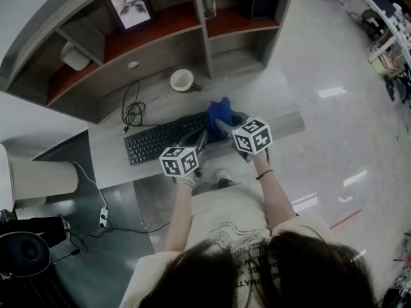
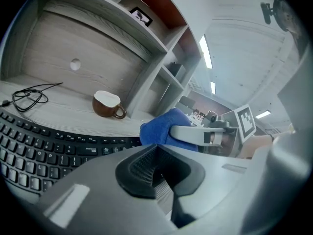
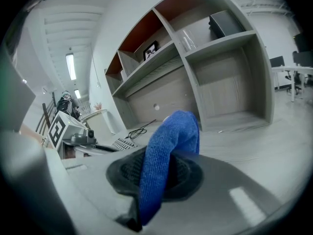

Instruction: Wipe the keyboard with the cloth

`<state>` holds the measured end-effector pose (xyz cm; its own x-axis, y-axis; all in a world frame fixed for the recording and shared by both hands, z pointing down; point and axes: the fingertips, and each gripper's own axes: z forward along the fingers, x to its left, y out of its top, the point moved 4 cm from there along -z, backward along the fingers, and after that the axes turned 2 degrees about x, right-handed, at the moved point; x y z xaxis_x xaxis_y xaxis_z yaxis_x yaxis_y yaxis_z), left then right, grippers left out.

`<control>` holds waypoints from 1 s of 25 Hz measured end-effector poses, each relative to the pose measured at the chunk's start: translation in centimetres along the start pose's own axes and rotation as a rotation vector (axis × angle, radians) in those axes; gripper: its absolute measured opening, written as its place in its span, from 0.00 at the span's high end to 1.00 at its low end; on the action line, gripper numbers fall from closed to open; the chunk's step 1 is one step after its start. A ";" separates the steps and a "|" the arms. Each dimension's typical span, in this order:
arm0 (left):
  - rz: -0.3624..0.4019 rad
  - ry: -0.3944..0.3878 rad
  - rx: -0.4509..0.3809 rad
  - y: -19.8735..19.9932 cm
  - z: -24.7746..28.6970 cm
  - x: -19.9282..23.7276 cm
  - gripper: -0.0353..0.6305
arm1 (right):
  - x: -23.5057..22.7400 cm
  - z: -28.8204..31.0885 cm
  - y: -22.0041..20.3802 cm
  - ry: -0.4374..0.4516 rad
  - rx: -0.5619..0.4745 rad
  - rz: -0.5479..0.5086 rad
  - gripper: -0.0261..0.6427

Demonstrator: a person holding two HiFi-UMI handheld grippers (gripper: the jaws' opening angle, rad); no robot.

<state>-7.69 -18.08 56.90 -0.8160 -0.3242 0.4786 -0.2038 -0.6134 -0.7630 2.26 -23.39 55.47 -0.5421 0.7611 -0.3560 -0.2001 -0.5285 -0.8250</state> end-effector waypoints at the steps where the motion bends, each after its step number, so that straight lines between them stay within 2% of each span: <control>1: 0.000 0.002 0.000 0.0 -0.1 0.1 0.94 | 0.0 0.0 0.0 -0.001 -0.001 0.003 0.87; 25: -0.013 -0.011 0.016 -0.7 -4.0 3.1 0.94 | 3.6 2.6 -0.6 -0.036 0.018 0.040 0.87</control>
<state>-12.25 -15.76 57.20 -0.8070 -0.3240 0.4937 -0.2059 -0.6293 -0.7494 -1.69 -21.28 55.78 -0.5793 0.7251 -0.3724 -0.1922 -0.5654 -0.8021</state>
